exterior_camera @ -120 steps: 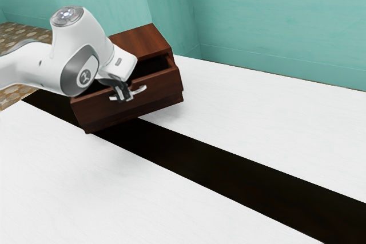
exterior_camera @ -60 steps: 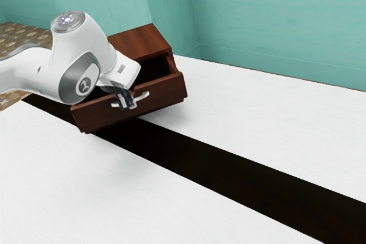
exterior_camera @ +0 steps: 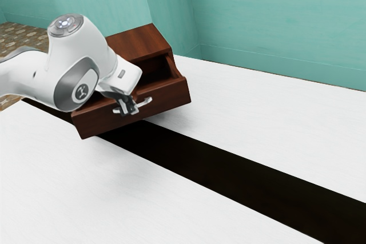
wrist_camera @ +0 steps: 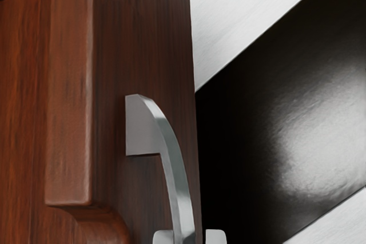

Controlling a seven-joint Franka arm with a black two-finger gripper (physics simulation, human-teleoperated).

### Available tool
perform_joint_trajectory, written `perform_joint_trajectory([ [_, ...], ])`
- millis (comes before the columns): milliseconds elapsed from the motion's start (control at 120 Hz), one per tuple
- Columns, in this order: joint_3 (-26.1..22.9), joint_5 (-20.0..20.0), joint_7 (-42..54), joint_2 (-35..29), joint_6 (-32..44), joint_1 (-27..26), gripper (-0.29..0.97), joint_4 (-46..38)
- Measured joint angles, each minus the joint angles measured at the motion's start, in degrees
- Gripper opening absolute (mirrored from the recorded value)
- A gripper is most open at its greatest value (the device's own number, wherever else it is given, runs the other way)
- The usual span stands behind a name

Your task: Pull the drawer handle with one arm to open the drawer

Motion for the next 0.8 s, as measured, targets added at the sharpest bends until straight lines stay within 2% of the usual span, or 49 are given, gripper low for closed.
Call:
perform_joint_trajectory([
  [800, -1.36, 0.09, -1.17, -2.12, -0.09, 1.44, -0.11, -1.76],
])
